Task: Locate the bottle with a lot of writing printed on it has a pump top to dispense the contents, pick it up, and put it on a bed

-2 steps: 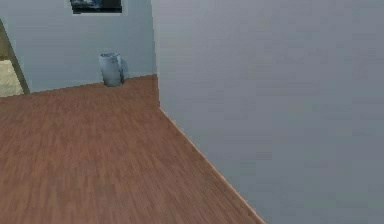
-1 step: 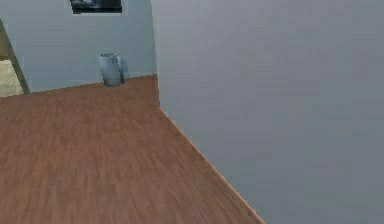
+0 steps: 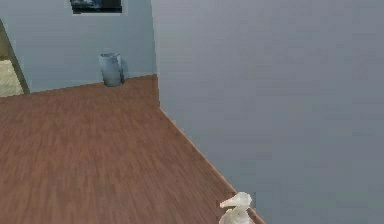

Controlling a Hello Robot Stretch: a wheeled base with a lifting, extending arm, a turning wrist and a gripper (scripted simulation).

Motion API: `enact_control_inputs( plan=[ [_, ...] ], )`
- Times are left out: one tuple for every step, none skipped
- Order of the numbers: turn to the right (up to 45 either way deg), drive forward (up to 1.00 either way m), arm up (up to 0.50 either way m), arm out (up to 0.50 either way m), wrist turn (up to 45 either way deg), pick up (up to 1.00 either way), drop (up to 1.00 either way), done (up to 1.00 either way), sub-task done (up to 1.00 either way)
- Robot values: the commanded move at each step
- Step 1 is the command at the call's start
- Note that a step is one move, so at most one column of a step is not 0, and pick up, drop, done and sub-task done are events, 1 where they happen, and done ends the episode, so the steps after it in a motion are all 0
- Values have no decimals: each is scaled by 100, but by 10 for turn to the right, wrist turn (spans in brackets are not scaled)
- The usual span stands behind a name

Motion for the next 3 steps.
enact_control_inputs(
  plan=[
    [-450, 0, 0, 0, 0, 0, 0, 0, 0],
    [-450, 0, 0, 0, 0, 0, 0, 0, 0],
    [-60, 0, 0, 0, 0, 0, 0, 0, 0]
  ],
)
